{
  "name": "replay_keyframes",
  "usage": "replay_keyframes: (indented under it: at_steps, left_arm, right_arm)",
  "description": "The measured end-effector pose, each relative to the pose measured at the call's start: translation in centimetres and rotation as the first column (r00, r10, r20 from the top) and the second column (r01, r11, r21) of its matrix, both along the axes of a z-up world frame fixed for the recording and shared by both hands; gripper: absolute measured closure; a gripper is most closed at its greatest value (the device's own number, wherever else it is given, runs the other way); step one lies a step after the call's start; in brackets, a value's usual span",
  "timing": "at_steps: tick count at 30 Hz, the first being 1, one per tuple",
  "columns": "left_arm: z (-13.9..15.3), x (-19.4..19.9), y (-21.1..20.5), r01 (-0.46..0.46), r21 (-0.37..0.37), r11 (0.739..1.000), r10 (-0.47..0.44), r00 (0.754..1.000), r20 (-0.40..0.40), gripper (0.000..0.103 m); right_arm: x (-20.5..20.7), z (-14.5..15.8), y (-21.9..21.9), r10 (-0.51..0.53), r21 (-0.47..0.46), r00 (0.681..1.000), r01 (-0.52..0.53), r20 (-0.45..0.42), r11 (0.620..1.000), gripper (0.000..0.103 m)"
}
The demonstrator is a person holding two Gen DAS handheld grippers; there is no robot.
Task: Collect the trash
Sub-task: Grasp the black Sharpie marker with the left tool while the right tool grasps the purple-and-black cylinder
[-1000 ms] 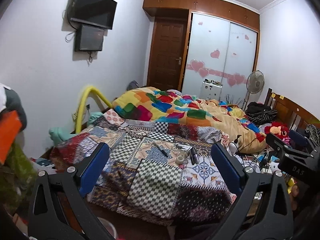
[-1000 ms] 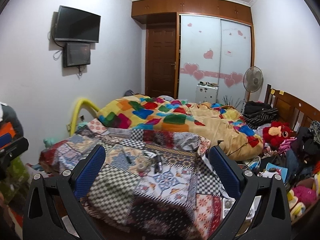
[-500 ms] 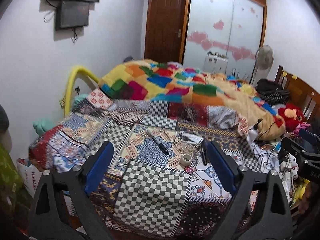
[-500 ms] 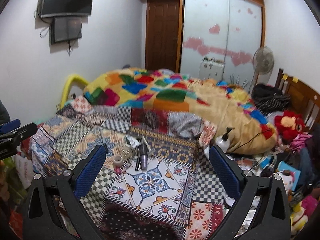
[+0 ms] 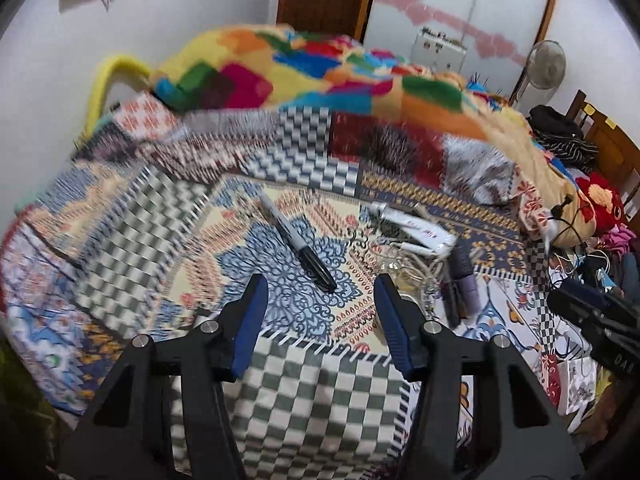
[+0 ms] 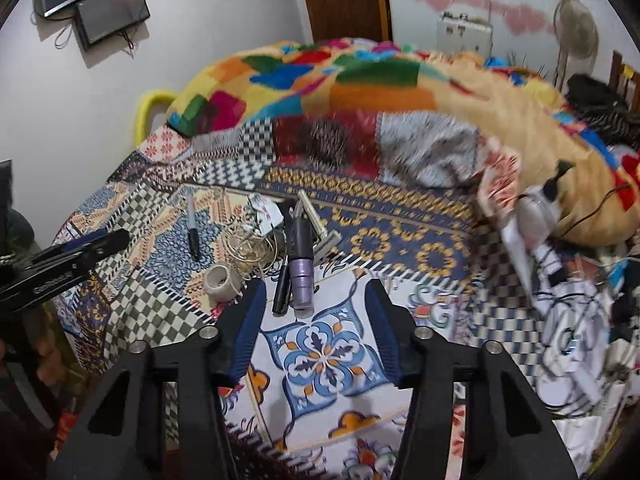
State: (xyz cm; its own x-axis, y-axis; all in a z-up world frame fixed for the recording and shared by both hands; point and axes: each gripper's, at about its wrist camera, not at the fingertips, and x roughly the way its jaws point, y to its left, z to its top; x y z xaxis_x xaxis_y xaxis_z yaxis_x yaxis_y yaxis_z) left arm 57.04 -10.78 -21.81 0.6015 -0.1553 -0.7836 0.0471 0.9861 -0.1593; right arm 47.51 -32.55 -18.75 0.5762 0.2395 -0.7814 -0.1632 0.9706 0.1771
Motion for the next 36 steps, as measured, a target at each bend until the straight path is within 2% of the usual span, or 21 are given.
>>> replay_keyframes:
  at_steps: [4,9,11,13,17,21,25,27,32,36]
  left_arm:
    - [-2.9,3.2,0.0,-0.022,-0.006,1.000,0.022,0.997,-0.074,0.048]
    - [-4.8,5.7,0.0,-0.056,0.007,0.998,0.057,0.994,-0.096,0.048]
    - [-5.7,6.7,0.1,-0.088,0.019,0.996,0.090,0.990,-0.105,0.049]
    - [-6.3,7.4,0.3,-0.119,0.028,0.993,0.121,0.987,-0.107,0.050]
    - [-7.1,8.5,0.4,-0.174,0.044,0.984,0.178,0.978,-0.105,0.062]
    - [-7.3,8.5,0.0,-0.204,0.064,0.977,0.209,0.975,-0.081,0.064]
    - [-7.7,8.8,-0.3,-0.220,0.066,0.973,0.226,0.970,-0.085,0.065]
    - [-7.7,8.8,-0.4,-0.215,0.075,0.974,0.221,0.972,-0.083,0.066]
    - [-7.6,8.3,0.3,-0.172,0.099,0.980,0.181,0.979,-0.090,0.092]
    - [-7.4,7.2,1.1,-0.080,0.047,0.996,0.085,0.988,-0.125,0.092]
  right_arm:
    - [2.0,-1.5,0.4,0.015,0.028,0.999,-0.014,-0.039,0.999,0.056]
    - [3.6,-2.9,1.6,0.055,0.025,0.998,-0.054,-0.043,0.998,0.057]
    - [4.2,-3.5,1.9,0.055,0.014,0.997,-0.055,-0.055,0.998,0.071]
    - [5.0,-4.2,2.1,0.059,0.026,0.996,-0.057,-0.070,0.998,0.075]
    - [6.3,-5.3,2.1,0.045,0.036,0.995,-0.042,-0.088,0.998,0.080]
    - [6.9,-5.8,1.8,0.033,0.064,0.995,-0.028,-0.089,0.998,0.079]
    - [7.2,-6.0,2.2,0.031,0.052,0.995,-0.027,-0.096,0.998,0.079]
    - [7.3,-6.0,2.3,0.033,0.043,0.995,-0.029,-0.094,0.999,0.079]
    - [7.3,-6.3,2.1,0.026,0.041,0.992,-0.022,-0.120,0.999,0.079]
    - [6.8,-6.3,1.7,0.037,0.031,0.991,-0.033,-0.126,0.999,0.079]
